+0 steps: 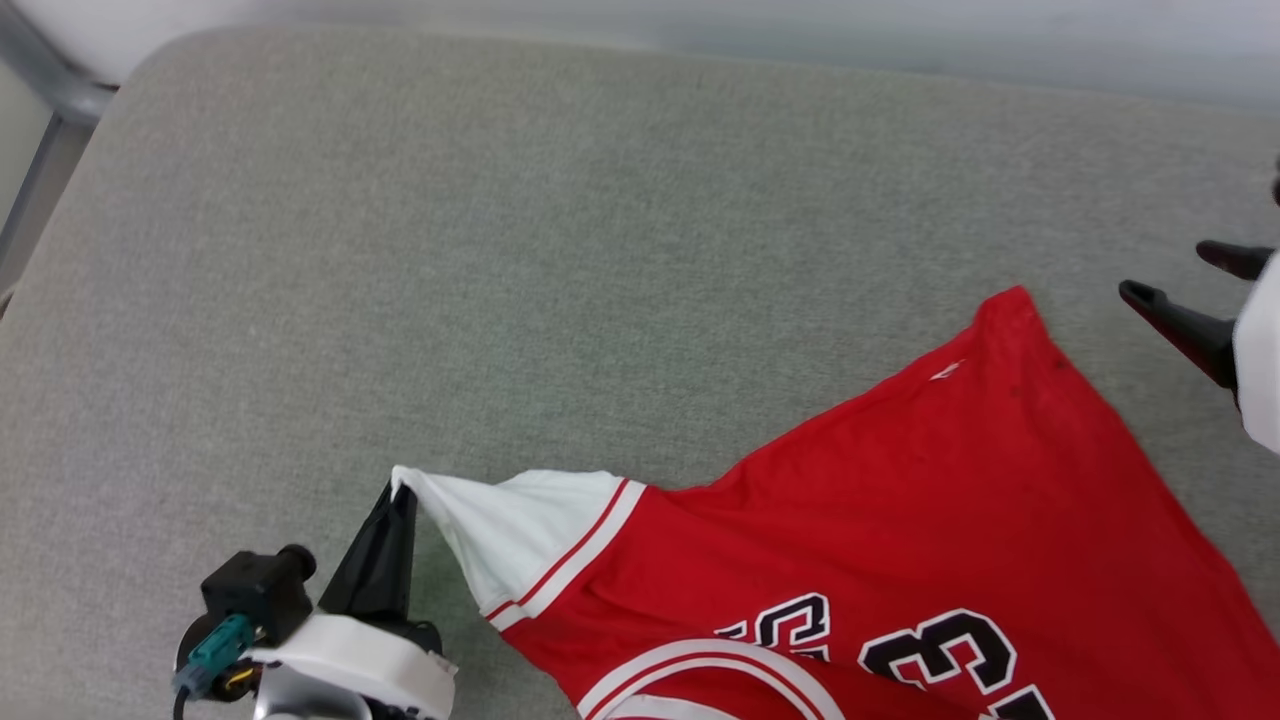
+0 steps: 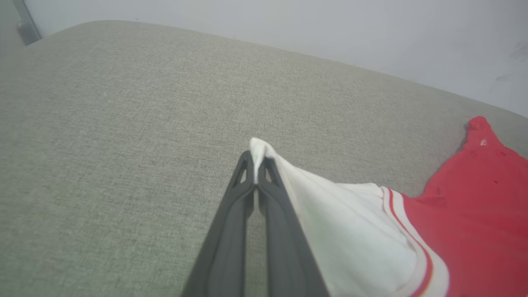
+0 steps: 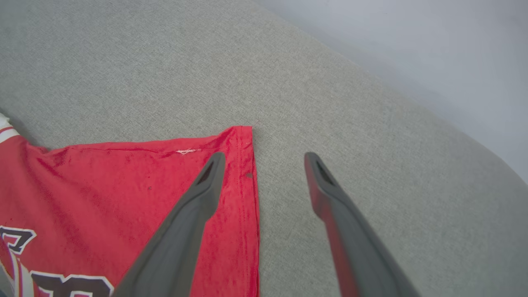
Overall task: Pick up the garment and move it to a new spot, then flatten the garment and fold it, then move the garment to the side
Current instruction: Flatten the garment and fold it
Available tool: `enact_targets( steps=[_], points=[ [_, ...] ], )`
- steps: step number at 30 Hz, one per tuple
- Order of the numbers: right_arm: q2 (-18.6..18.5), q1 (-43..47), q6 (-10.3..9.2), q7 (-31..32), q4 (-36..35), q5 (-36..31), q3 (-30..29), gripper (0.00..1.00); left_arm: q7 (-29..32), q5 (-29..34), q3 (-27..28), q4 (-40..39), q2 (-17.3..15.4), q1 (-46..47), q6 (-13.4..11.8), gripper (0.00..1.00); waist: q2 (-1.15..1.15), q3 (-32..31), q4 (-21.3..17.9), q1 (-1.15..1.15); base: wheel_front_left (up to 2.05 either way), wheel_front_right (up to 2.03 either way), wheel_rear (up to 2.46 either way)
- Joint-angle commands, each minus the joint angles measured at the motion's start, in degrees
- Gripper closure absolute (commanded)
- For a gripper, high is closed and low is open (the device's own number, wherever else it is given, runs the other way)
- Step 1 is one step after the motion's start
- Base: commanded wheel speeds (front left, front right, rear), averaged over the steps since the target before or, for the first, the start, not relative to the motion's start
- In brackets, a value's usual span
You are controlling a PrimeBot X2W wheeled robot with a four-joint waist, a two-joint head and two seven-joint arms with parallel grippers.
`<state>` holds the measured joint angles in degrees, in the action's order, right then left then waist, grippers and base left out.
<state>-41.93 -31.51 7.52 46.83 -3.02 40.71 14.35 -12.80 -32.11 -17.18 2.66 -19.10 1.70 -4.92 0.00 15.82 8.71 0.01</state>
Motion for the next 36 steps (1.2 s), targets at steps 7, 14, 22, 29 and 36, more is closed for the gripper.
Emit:
enact_targets(
  steps=[7, 14, 22, 29, 36],
  points=[
    [0.7, -10.7, -0.06, 9.9, 7.0, -1.6, 9.5, 0.0, -1.0, 1.0, -1.5, 0.9, 2.0, 4.3, 1.3, 1.0, 0.0, 5.7, 4.0, -0.01, 0.0, 0.0, 0.0],
    [1.1, -14.6, -0.06, 12.2, 13.7, -2.6, 16.4, 0.0, -1.6, 1.6, -1.9, 1.7, 3.2, 6.8, 1.9, 1.0, 0.0, 8.9, 6.0, -0.01, 0.0, 0.0, 0.0],
    [-0.1, -12.7, -0.05, 11.1, 18.9, -0.8, 25.1, 0.0, -2.1, 2.1, -1.9, 2.5, 4.4, 8.4, 2.4, 1.0, 0.0, 10.8, 7.0, -0.01, 0.0, 0.0, 0.0],
    [-0.6, -15.4, -0.05, 3.9, 21.1, 2.5, 26.9, 1.0, -2.3, 2.3, -1.3, 3.8, 4.2, 7.2, 2.7, 1.0, 0.0, 8.8, 5.7, -0.01, 0.0, 0.0, 0.0],
    [0.5, -16.5, -0.06, -6.4, 19.8, 4.9, 27.1, 1.0, -2.2, 2.8, -0.8, 3.5, 2.4, 5.8, 2.3, 1.0, 0.0, 4.0, 3.0, -0.01, 0.0, 0.0, 0.0]
  ],
)
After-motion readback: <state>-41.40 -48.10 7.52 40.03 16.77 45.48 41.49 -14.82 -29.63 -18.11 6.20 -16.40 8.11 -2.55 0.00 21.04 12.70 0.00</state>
